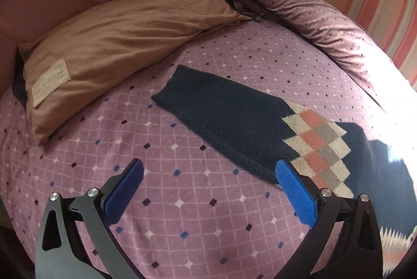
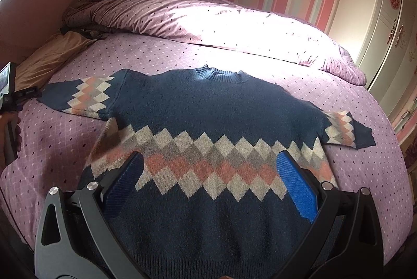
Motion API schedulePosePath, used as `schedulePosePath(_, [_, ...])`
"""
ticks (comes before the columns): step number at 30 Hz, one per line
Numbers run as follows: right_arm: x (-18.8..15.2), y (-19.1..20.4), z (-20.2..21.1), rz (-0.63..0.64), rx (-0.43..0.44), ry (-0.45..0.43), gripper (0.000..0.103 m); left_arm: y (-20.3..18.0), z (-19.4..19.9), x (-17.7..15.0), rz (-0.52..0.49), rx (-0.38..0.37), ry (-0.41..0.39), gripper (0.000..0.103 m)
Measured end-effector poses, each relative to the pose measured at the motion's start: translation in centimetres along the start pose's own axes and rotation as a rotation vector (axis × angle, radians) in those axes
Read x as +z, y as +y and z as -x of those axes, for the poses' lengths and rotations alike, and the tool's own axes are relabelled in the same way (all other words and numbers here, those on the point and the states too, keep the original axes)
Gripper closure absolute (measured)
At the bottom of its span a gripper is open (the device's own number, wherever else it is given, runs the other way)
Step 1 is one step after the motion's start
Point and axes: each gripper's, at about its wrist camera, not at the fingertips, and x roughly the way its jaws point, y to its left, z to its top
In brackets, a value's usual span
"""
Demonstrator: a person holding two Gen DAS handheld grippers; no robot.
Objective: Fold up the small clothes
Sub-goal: 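Move the left tool to the sweater's sleeve cuff and close on it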
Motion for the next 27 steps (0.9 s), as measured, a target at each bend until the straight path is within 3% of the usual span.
schedulePosePath(9, [1.4, 2.3, -1.3, 0.023, 0.018, -0.021, 0.003, 2.7, -4.9, 2.4, 0.140, -0.028, 0.064, 0.001])
schedulePosePath(15, [2.0, 3.2, -2.3, 0.035, 0.024, -0.018, 0.003, 3.6, -7.4, 3.0, 0.169, -0.017, 0.104, 0.001])
schedulePosePath(27, [2.3, 3.8, -3.7, 0.027, 0.045, -0.016, 0.003, 6.1, -10.6, 5.5, 0.313, -0.101, 0.144, 0.003])
